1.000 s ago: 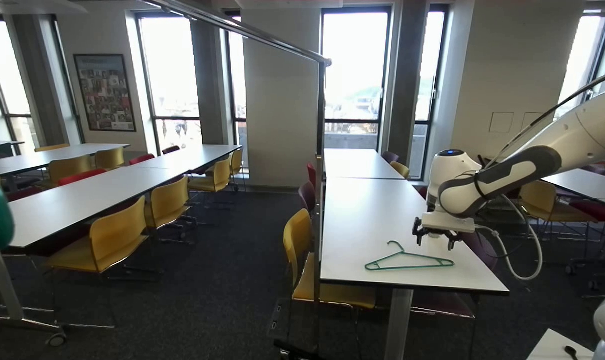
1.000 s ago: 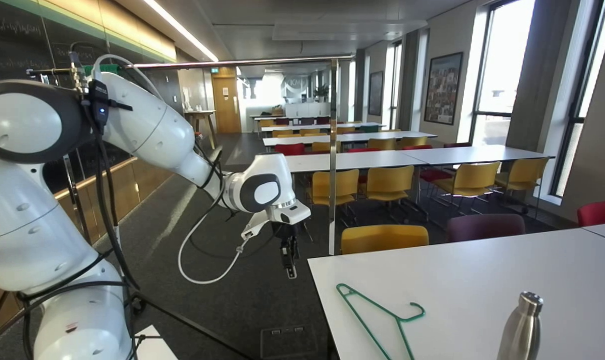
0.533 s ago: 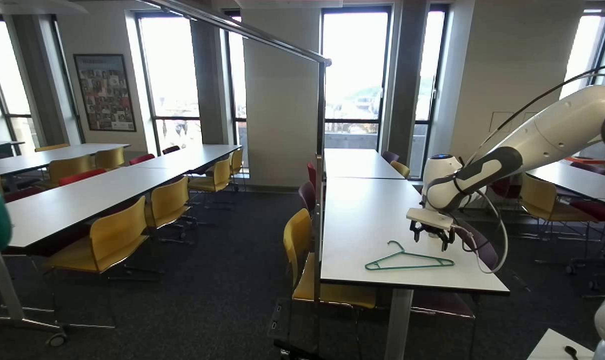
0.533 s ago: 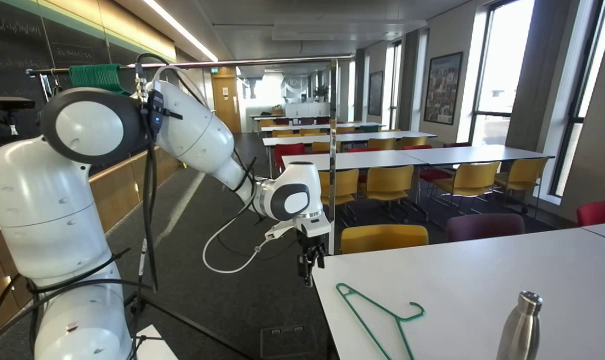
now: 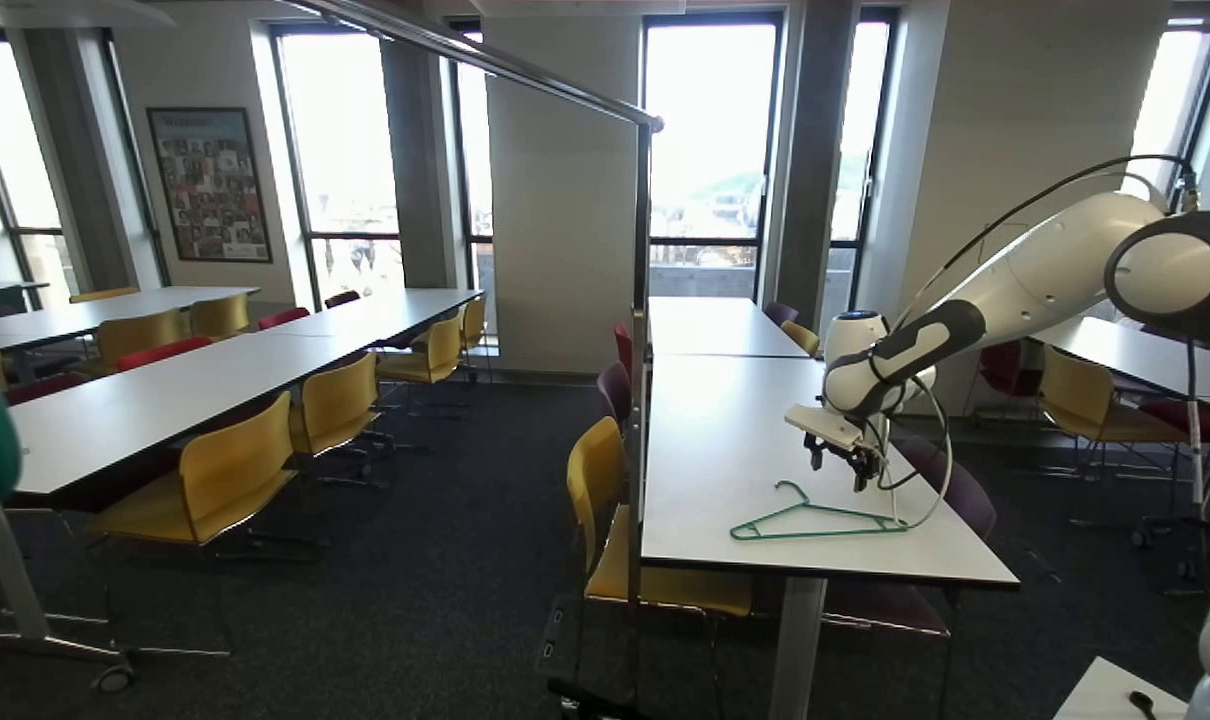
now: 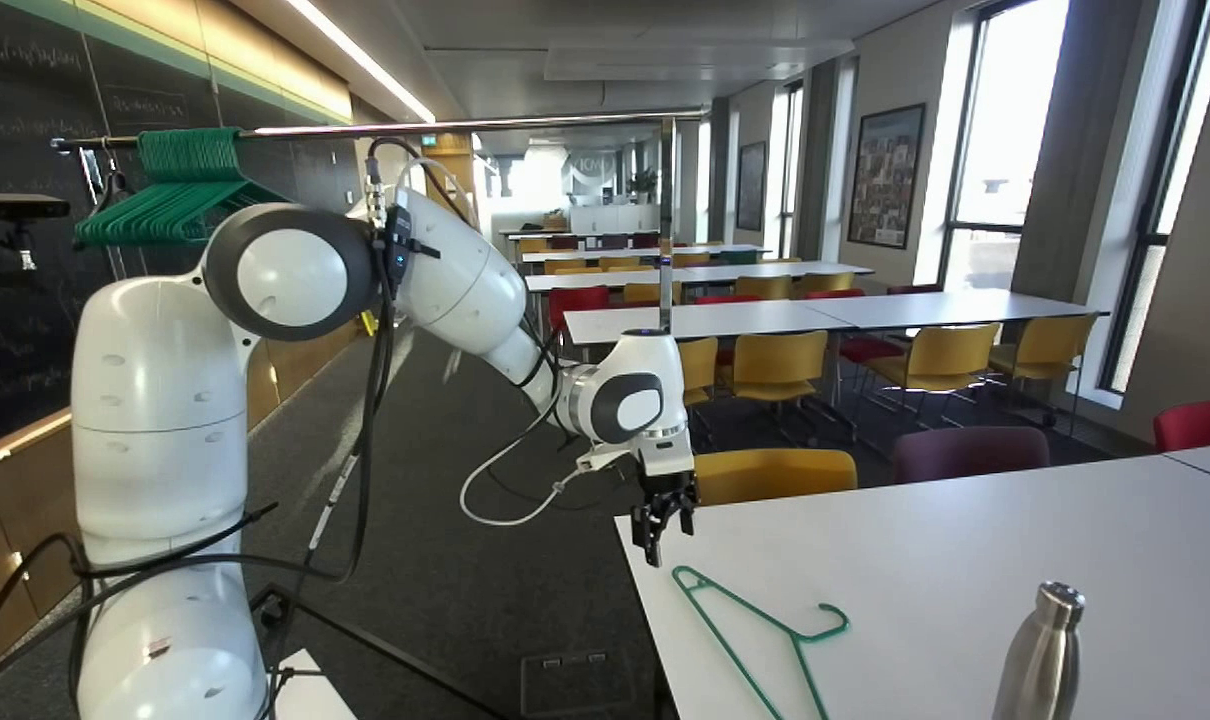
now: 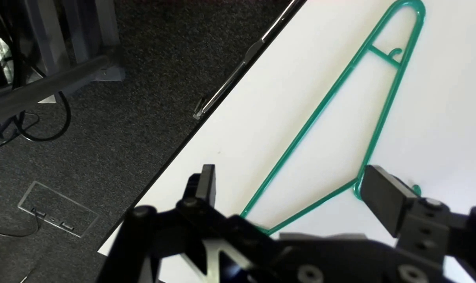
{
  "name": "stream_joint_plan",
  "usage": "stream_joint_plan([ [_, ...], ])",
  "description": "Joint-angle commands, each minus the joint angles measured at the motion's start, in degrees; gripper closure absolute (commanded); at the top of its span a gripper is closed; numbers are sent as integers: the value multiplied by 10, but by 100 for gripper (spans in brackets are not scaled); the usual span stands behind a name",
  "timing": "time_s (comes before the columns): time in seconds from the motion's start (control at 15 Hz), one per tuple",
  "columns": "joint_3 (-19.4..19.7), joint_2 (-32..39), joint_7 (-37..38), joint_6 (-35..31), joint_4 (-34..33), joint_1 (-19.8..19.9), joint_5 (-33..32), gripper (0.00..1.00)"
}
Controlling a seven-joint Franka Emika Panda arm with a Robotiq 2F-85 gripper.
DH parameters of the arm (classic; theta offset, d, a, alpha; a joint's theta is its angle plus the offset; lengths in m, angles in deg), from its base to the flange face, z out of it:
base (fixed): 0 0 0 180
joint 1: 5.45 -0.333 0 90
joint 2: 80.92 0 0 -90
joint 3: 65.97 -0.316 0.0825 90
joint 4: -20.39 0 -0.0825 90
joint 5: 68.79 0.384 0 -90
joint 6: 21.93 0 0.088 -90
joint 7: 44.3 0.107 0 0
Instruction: Put the coat hanger on the hook
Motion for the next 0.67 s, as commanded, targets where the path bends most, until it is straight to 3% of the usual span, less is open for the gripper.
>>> stream_joint_plan([
  [0.0, 22, 6, -4, 2, -6, -21, 6, 0],
  [0.6, 34, 22, 25, -12, -7, -36, -5, 0],
])
